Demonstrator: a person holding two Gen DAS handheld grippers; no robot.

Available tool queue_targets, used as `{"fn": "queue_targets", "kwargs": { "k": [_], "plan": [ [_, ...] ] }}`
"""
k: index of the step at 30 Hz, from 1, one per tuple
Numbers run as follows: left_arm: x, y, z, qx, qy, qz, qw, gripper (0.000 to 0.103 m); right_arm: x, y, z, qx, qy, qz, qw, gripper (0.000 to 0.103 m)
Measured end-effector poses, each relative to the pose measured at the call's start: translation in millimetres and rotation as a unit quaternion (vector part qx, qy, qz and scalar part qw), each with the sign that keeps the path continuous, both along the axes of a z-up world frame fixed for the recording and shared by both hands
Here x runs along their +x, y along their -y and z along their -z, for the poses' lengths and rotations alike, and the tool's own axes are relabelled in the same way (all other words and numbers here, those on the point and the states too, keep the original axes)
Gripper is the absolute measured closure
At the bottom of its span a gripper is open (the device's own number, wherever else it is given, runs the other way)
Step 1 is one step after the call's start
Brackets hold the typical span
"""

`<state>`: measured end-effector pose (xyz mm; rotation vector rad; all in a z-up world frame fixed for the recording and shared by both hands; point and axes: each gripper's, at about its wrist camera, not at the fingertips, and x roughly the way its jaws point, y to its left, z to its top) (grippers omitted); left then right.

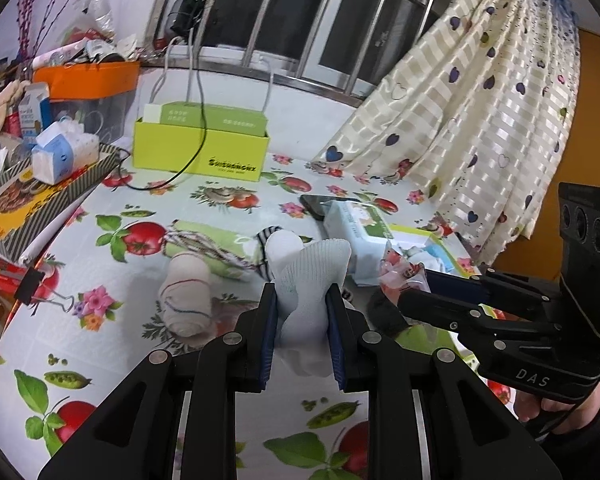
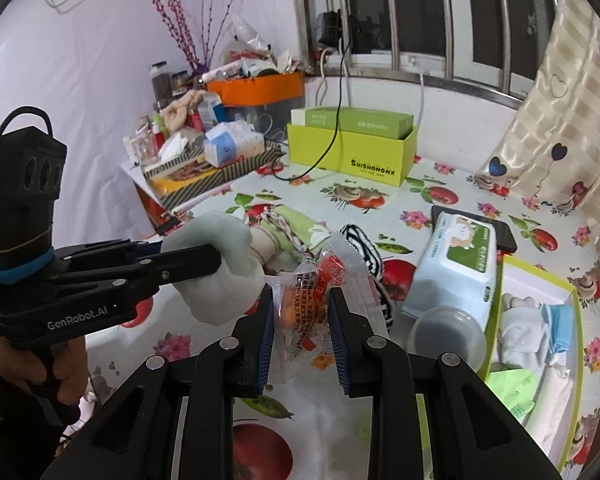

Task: Organize soft objects
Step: 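Grasp the orange snack packet with the right gripper while the left gripper holds the white socks, then carry the white socks and orange packet over the white box with both grippers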

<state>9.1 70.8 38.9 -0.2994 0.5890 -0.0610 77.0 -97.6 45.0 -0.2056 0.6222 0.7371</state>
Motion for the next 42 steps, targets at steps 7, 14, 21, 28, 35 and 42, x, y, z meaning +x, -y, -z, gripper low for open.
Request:
{"fn": "queue_targets", "kwargs": {
  "k": [7, 14, 21, 28, 35, 42],
  "plan": [
    [6, 21, -9, 0.008, 0.006, 0.022, 0.9997, 0.079, -3, 22, -6, 0.013, 0.007, 0.017, 1.000, 0.078],
    [15, 45, -17, 0.016, 0.009, 0.047, 0.9987, 0.079, -3, 49, -10, 0.026, 0.011, 0.042, 0.999, 0.078],
    [23, 70, -23, 0.023, 0.009, 0.070, 0.9972, 0.079, -3, 79, -12, 0.034, 0.015, 0.069, 0.997, 0.078],
    [32, 97, -31, 0.031, 0.014, 0.094, 0.9950, 0.079, -2, 116, -12, 0.045, 0.019, 0.104, 0.993, 0.078],
    [41, 121, -34, 0.032, 0.015, 0.116, 0.9927, 0.079, -3, 150, -12, 0.051, 0.020, 0.135, 0.989, 0.078],
    [51, 146, -32, 0.036, 0.008, 0.142, 0.9892, 0.079, 0, 183, 0, 0.050, 0.005, 0.169, 0.984, 0.078]
  ]
}}
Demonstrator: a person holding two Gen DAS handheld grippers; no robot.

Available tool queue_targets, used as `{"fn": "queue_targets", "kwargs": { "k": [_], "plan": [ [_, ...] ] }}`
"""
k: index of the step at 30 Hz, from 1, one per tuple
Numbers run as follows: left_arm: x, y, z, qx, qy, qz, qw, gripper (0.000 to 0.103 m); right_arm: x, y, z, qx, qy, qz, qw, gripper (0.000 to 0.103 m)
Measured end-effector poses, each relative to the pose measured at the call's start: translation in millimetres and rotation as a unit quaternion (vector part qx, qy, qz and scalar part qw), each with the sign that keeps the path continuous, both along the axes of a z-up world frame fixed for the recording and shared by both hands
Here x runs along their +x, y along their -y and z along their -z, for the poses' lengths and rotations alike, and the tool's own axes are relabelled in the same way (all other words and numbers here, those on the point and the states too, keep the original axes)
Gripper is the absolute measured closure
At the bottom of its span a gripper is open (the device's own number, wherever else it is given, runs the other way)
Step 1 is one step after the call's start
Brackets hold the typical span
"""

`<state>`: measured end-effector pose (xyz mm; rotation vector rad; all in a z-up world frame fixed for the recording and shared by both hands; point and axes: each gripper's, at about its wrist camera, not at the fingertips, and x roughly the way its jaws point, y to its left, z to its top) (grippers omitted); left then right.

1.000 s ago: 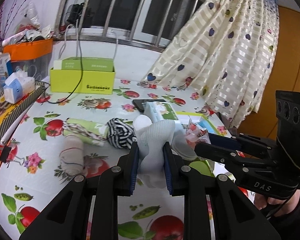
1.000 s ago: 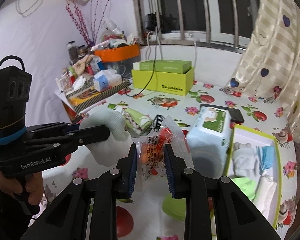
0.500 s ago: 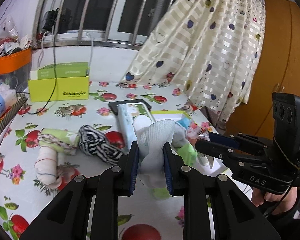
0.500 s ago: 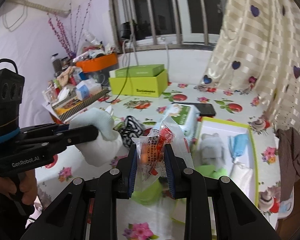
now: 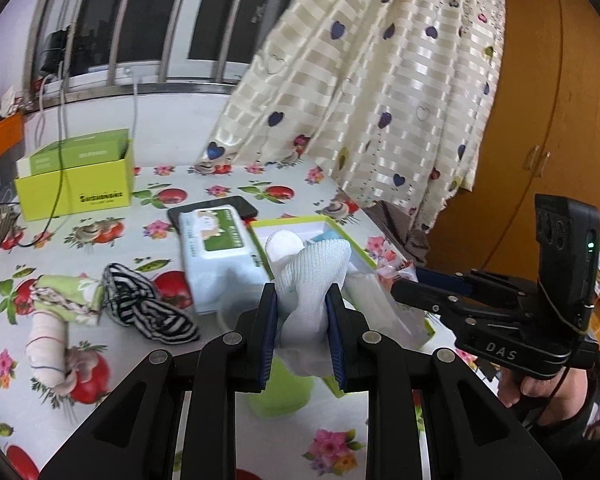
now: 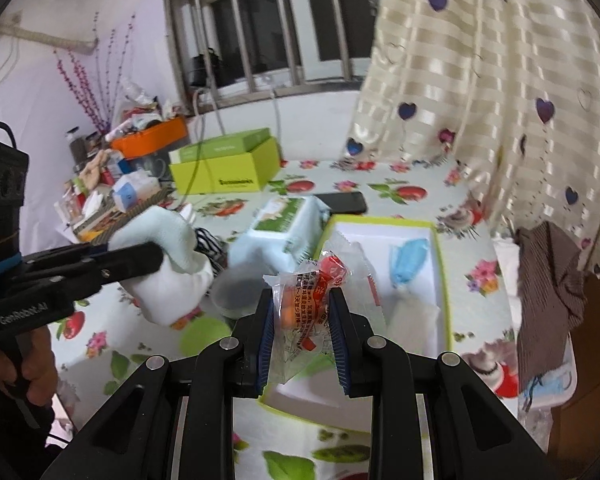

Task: Organize soft objects
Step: 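Carry the white socks and orange packet over the white box with both grippers, then open the left gripper to drop the socks while the right gripper releases the orange packet into the box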

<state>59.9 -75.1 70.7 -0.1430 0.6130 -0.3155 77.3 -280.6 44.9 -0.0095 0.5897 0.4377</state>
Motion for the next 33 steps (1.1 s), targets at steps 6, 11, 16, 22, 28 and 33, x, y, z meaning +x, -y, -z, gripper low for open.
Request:
{"fn": "queue_targets", "kwargs": {
  "k": [6, 11, 16, 22, 28, 33],
  "plan": [
    [8, 22, 7, 0.006, -0.012, 0.025, 0.9996, 0.079, 8, 22, 22, -0.005, -0.031, 0.027, 0.999, 0.078],
    [15, 34, 13, 0.009, -0.023, 0.034, 0.9991, 0.079, 17, 34, 46, -0.017, -0.064, 0.045, 0.997, 0.078],
    [21, 43, 21, 0.014, -0.035, 0.043, 0.9984, 0.079, 24, 43, 65, -0.029, -0.092, 0.061, 0.994, 0.078],
    [27, 56, 32, 0.019, -0.053, 0.060, 0.9966, 0.079, 23, 49, 71, -0.030, -0.100, 0.060, 0.993, 0.078],
    [33, 70, 44, 0.026, -0.070, 0.080, 0.9940, 0.079, 14, 49, 62, -0.031, -0.074, 0.048, 0.996, 0.072],
    [43, 77, 57, 0.036, -0.088, 0.085, 0.9918, 0.079, 14, 51, 60, -0.030, -0.070, 0.049, 0.996, 0.069]
  ]
}}
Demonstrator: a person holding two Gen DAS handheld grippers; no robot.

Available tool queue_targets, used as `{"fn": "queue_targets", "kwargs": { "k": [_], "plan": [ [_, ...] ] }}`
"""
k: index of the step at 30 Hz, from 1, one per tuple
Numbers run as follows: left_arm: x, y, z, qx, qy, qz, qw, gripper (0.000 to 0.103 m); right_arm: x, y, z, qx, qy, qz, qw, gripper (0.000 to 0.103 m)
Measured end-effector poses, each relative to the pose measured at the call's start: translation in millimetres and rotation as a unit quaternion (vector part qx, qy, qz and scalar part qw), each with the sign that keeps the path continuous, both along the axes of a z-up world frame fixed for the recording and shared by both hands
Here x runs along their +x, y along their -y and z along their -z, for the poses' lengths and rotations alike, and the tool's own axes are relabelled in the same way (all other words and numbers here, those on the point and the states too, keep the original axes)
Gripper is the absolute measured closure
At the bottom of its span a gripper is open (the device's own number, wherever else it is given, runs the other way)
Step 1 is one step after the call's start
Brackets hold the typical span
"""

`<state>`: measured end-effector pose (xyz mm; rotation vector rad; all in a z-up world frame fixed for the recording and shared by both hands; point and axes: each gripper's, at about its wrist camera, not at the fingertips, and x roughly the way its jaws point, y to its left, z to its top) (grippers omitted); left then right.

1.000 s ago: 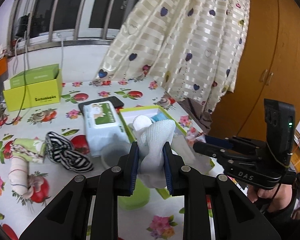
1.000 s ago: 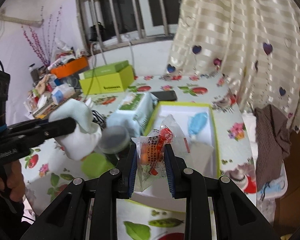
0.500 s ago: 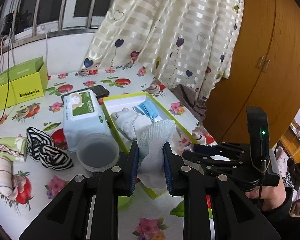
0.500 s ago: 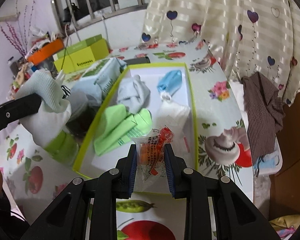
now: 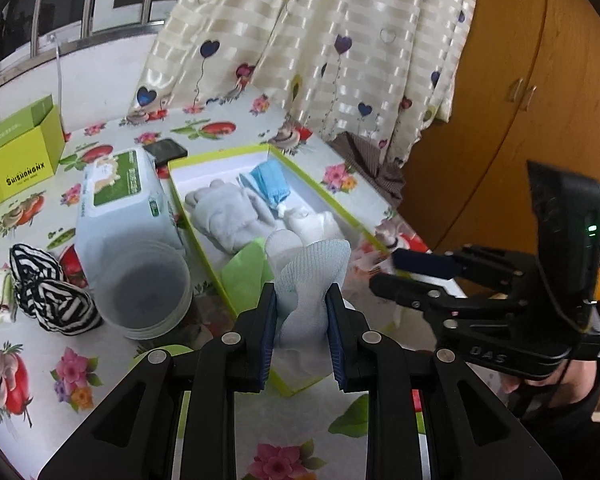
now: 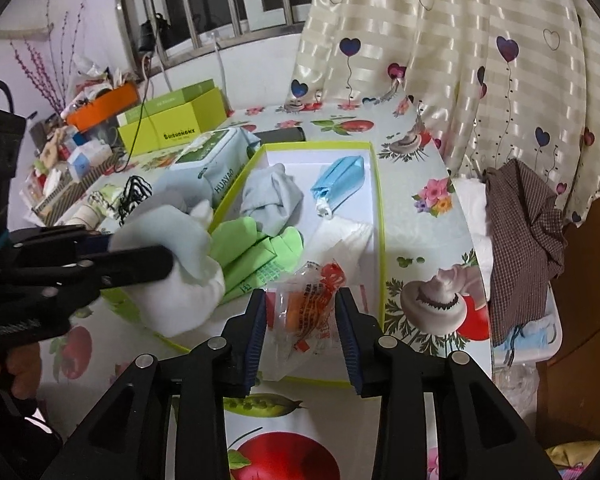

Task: Organize soft objects
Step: 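Open the left gripper to drop the socks while the right gripper releases the orange packet into the box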

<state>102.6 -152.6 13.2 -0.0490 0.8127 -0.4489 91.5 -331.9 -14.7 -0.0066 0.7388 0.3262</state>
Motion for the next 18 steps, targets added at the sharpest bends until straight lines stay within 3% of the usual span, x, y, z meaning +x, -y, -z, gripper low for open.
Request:
{"fn": "queue_targets", "kwargs": {
  "k": [11, 18],
  "plan": [
    [11, 15, 21, 0.026, -0.024, 0.024, 0.9991, 0.073, -2, 6, -3, 0.015, 0.009, 0.007, 1.000, 0.069],
    [12, 15, 21, 0.031, -0.015, 0.023, 0.9991, 0.066, -4, 6, -7, 0.022, 0.019, 0.007, 1.000, 0.069]
  ]
}}
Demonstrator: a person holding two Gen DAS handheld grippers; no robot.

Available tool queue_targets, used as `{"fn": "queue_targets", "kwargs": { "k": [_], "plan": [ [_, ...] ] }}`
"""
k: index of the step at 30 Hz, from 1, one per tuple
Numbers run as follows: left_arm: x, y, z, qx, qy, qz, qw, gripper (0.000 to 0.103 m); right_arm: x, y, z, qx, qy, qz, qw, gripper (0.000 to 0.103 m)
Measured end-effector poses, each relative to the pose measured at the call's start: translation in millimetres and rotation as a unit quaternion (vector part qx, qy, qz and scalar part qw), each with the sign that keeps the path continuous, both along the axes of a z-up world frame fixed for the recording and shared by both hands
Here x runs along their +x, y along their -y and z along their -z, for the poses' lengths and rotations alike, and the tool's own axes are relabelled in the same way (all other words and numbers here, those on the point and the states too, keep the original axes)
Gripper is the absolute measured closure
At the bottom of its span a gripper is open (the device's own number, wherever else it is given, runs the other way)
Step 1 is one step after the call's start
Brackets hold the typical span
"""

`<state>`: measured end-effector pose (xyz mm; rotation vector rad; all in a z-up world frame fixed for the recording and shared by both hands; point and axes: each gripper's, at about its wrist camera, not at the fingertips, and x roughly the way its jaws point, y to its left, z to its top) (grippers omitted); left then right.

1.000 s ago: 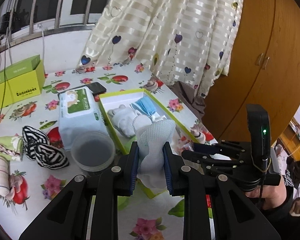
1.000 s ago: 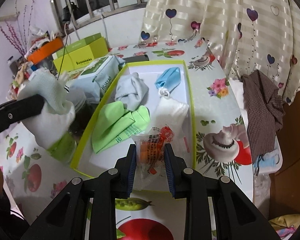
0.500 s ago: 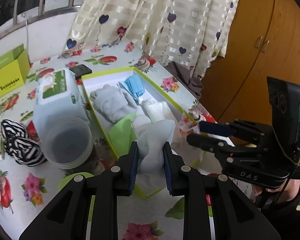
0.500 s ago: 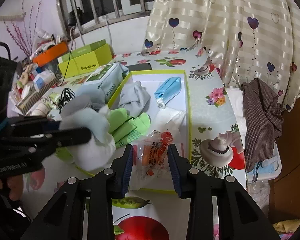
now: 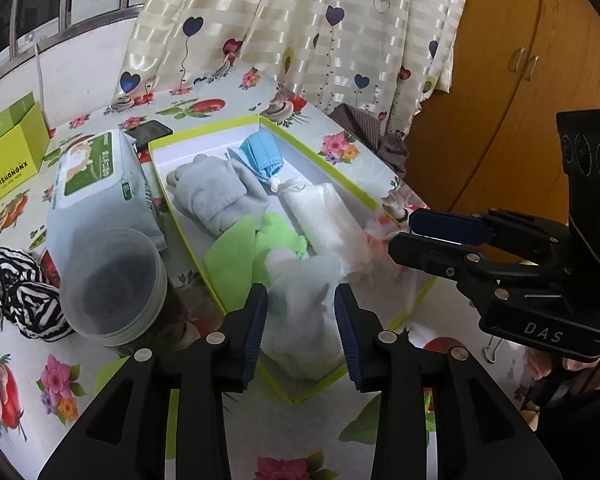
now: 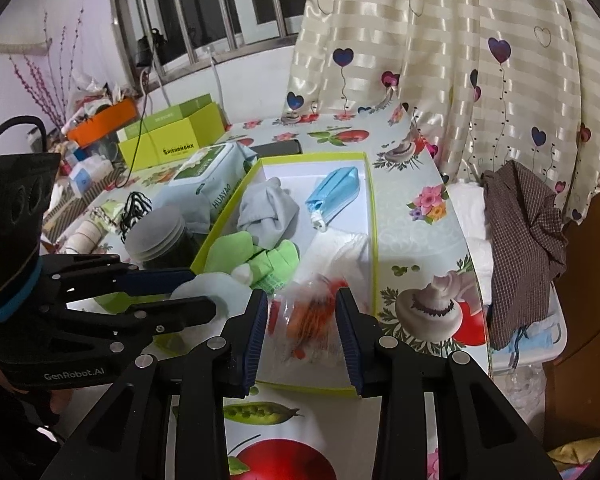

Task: Organize soft objects
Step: 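Open the left gripper to drop the socks while the right gripper releases the orange packet into the box, then move both grippers back to the remaining items on the table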

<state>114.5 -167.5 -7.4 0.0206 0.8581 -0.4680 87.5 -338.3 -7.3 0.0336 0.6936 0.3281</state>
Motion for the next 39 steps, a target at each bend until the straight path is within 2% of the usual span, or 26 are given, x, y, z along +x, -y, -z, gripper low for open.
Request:
{"fn": "queue_targets", "kwargs": {
  "k": [11, 19, 25, 39],
  "plan": [
    [-12, -10, -16, -0.014, 0.019, -0.012, 0.9997, 0.065, -5, -2, -13, 0.005, 0.016, 0.006, 1.000, 0.061],
    [-26, -27, -27, -0.026, 0.030, -0.039, 0.9985, 0.065, -10, -8, -23, 0.015, 0.026, 0.011, 0.999, 0.048],
    [-37, -39, -34, -0.033, 0.041, -0.053, 0.9973, 0.065, -12, -20, -26, 0.021, 0.027, -0.005, 0.999, 0.039],
    [-58, -77, -48, -0.046, 0.062, -0.091, 0.9928, 0.065, -15, -50, -34, 0.016, 0.020, -0.031, 0.999, 0.039]
  ]
}}
